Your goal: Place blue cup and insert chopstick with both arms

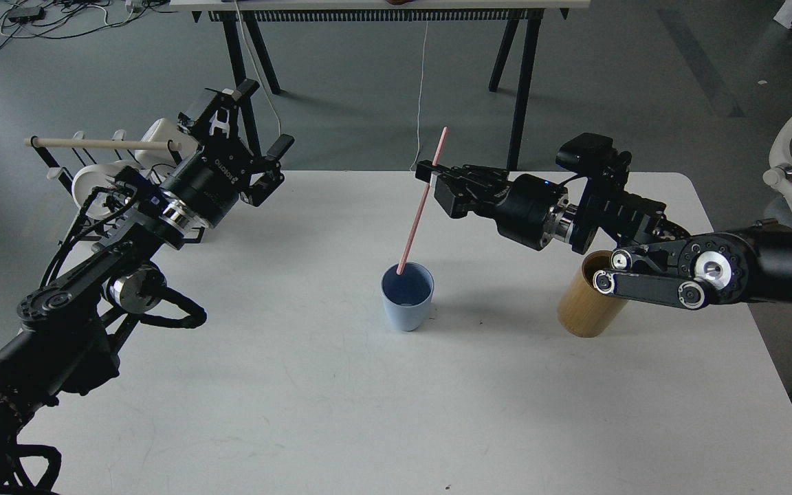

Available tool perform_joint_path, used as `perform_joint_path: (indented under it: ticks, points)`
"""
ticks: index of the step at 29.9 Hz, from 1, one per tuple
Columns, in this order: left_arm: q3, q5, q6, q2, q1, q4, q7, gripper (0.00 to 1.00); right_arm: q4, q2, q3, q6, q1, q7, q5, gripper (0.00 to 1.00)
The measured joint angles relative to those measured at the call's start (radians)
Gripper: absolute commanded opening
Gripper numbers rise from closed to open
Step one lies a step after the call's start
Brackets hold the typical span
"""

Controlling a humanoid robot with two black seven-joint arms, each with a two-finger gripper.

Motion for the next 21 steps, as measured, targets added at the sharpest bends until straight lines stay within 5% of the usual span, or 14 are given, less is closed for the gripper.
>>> perform_joint_path:
  ticks: [11, 15, 18, 21]
  points:
    - [-0.007, 0.000, 0.000, 0.004, 0.006, 0.000, 0.000, 0.99, -0.069, 0.076, -0.073, 0.000, 0.007, 0.000, 0.002, 0.06]
    - [-0.007, 0.000, 0.000, 0.007, 0.015, 0.000, 0.000, 0.99, -0.069, 0.088, -0.075, 0.000, 0.005, 0.000, 0.007, 0.67]
    - [-0.007, -0.001, 0.000, 0.009, 0.017, 0.000, 0.000, 0.99, -0.067, 0.091, -0.073, 0.000, 0.005, 0.000, 0.020, 0.83]
    - [-0.008, -0.001, 0.000, 0.009, 0.018, 0.000, 0.000, 0.99, -0.062, 0.091, -0.071, 0.000, 0.006, 0.000, 0.044, 0.87]
